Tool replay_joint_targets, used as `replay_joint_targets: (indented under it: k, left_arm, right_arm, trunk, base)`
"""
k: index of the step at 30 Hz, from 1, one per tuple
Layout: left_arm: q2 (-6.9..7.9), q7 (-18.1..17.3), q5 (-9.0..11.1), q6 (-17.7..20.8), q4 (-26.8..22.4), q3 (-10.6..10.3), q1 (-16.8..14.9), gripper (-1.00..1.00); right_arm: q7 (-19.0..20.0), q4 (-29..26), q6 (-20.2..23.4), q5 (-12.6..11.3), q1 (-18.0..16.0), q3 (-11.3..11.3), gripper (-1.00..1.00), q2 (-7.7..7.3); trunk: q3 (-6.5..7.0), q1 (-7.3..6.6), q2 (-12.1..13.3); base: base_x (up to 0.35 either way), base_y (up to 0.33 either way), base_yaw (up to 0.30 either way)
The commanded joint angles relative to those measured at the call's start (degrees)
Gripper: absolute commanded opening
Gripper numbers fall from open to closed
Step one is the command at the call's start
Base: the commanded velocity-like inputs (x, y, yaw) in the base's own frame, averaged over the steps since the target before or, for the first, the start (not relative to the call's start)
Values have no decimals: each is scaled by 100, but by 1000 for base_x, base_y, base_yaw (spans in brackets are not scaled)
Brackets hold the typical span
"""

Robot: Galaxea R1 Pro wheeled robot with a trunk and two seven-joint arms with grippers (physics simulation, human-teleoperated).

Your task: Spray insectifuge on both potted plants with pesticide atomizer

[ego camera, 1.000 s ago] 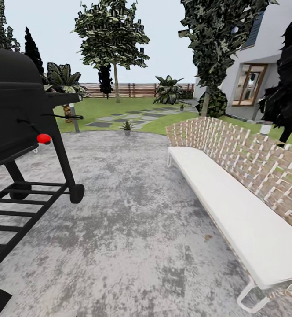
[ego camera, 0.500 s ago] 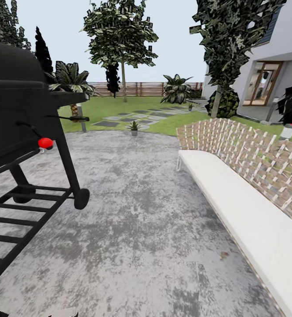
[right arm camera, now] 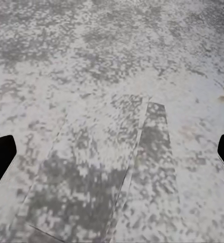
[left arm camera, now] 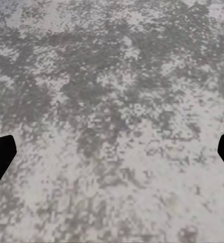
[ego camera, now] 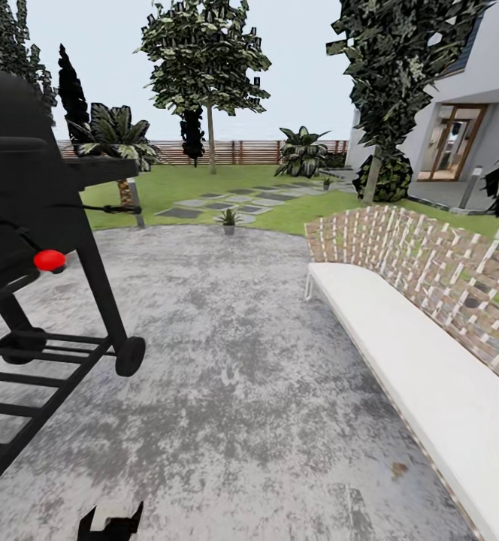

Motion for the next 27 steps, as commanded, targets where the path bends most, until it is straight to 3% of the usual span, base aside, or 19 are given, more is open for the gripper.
replay_joint_targets:
  k: [1,8,12,19,27]
  left_arm:
    - [52,-106,-3,-18,15,46,-5,100]
    - [171,-183,27,-227,41,53,5,100]
    - [167,-173,43,-547,228,91,16,100]
    - [150,-110,50,-683,673,102,18,100]
    - [111,-79,49,-737,754,111,18,100]
  right_arm:
    - [-21,5,-15,60,-1,-17,100,2]
    - [-19,10,-15,60,-4,-12,100,3]
    - [-19,7,-15,60,-2,-6,100,4]
    - [-16,5,-15,60,-4,-1,100,3]
    - [-12,9,-15,69,-2,-7,100,-12]
  trunk:
    - [-5,2,-2]
    - [-5,2,-2]
    - [-5,2,-2]
    - [-5,2,-2]
    - [-5,2,-2]
  base:
    - [338,0,0]
    - [338,0,0]
    - [338,0,0]
    - [330,0,0]
    - [293,-8,0]
